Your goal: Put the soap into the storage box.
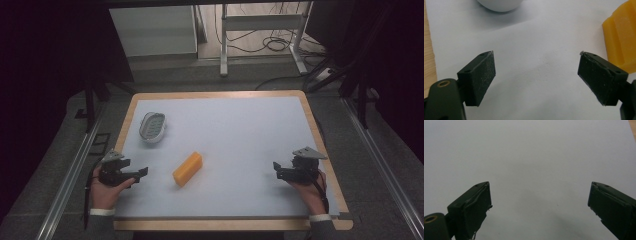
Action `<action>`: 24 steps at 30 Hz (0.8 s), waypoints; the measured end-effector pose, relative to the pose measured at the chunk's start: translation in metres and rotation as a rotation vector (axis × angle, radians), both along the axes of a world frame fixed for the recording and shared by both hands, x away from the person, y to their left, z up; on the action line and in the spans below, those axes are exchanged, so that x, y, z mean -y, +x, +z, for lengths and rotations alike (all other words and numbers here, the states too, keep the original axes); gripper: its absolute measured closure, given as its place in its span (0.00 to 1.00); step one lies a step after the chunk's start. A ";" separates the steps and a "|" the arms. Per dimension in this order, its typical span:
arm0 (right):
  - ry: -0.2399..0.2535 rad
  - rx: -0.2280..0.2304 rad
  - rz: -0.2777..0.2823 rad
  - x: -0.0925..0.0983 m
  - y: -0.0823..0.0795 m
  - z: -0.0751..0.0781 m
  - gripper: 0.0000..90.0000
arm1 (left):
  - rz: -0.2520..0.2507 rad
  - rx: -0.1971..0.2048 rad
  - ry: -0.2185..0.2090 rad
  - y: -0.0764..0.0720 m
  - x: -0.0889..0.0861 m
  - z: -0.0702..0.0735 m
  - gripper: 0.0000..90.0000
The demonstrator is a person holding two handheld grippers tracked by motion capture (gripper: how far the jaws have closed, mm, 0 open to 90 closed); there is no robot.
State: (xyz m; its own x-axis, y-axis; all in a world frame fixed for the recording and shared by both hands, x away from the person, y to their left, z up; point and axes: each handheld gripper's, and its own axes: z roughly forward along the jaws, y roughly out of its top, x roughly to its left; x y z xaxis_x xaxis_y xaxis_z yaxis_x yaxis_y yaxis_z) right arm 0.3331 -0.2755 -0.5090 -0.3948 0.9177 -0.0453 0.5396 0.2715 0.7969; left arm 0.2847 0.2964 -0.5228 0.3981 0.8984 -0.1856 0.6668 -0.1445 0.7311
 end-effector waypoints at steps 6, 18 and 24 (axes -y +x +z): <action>-0.023 -0.017 0.006 0.001 -0.003 -0.004 0.06 | -0.002 -0.018 -0.020 0.002 0.001 -0.001 0.18; -0.042 -0.011 -0.002 0.003 -0.006 -0.003 0.07 | 0.016 -0.039 -0.019 0.002 -0.003 0.000 0.22; -0.058 -0.024 0.008 0.003 -0.006 -0.005 0.07 | 0.026 -0.023 -0.024 -0.001 -0.005 0.005 0.22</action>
